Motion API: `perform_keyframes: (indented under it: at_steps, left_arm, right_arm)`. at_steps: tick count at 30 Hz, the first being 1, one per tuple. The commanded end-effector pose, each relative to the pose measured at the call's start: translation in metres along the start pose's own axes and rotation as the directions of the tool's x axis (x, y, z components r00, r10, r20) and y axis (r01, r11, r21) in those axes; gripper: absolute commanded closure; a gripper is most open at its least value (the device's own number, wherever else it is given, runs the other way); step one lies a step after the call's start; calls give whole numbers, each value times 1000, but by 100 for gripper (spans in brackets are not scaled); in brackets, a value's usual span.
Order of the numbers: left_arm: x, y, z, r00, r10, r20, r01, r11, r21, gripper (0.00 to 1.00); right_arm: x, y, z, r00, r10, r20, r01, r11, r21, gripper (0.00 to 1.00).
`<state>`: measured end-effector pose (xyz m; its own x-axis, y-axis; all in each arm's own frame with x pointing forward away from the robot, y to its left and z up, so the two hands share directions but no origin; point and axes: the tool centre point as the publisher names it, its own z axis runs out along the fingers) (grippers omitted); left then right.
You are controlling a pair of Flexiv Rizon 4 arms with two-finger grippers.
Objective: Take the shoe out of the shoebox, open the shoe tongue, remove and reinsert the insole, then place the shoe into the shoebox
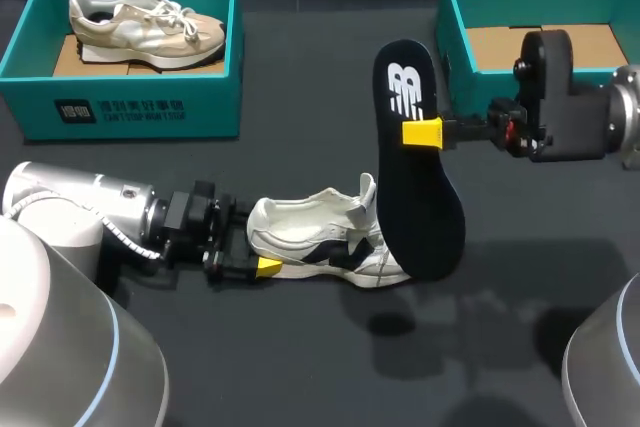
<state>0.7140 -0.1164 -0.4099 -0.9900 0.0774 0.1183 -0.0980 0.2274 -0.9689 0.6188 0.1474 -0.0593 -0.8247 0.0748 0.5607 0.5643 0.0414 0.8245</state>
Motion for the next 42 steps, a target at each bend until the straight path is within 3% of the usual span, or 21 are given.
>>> perform_keyframes:
  at_steps: [1,2,9,15,21,24,41,42]
  left_arm:
    - [1,-5,3,999,30,-25,-31,999,-10,49]
    - [1,-7,3,999,26,-25,-26,1000,-8,0]
    - [8,-12,-4,999,42,-21,-43,998,-52,0]
    - [15,-12,-18,999,50,-21,-52,988,-144,0]
    - [16,-13,-42,1000,-17,-17,9,932,-363,0]
    - [12,-18,-59,999,-29,-27,10,844,-536,0]
    - [12,-18,-59,999,-29,-27,10,844,-536,0]
    - [10,-20,-56,999,-41,-13,27,823,-567,0]
  right_arm:
    - [-2,1,3,1000,1,-1,-1,1000,1,100]
    - [-2,1,3,1000,1,-1,-1,1000,1,100]
    - [-2,1,3,1000,1,-1,-1,1000,1,100]
    - [-2,1,3,1000,1,-1,-1,1000,1,100]
    - [-2,1,3,1000,1,-1,-1,1000,1,100]
    - [-2,1,3,1000,1,-1,-1,1000,1,100]
    - [-2,1,3,1000,1,-1,-1,1000,1,100]
    - [-2,1,3,1000,1,-1,-1,1000,1,100]
